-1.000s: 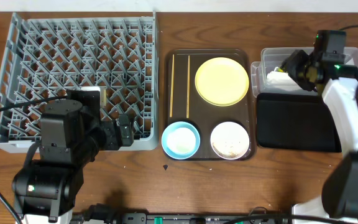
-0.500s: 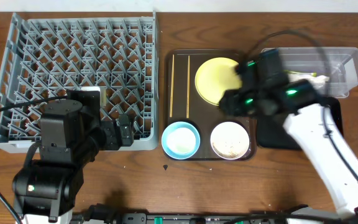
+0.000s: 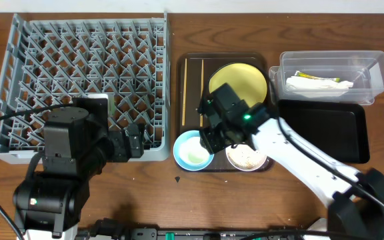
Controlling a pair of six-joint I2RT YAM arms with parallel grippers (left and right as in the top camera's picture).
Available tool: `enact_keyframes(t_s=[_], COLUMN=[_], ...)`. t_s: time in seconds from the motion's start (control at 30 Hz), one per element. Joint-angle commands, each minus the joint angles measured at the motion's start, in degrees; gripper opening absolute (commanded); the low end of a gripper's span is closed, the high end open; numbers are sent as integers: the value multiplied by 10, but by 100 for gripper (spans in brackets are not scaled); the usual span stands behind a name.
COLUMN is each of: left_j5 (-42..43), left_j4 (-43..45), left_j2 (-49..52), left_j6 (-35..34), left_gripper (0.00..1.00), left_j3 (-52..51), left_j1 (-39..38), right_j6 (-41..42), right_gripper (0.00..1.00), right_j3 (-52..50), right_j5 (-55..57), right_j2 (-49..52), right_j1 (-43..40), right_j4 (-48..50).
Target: Sort waste into correct bins and load items into the dishwasher
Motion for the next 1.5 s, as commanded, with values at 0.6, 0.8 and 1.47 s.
enact_keyframes(t_s=[0.6,0.8,1.47], left_j5=[226,435,615], left_j4=[83,141,174], left_j2=[25,77,97], left_j6=[-127,-129,-102], left_gripper=[98,96,93], left_j3=[11,11,11], left_j1=[3,2,2], right_j6=[-41,-48,-76], right_gripper=[1,1,1], right_j3=[-2,-2,-2], right_j5=[-122,-368,-640], right_j2=[-158,-181,-177], right_j1=[-137,-211,-173], right_j4=[34,130,339])
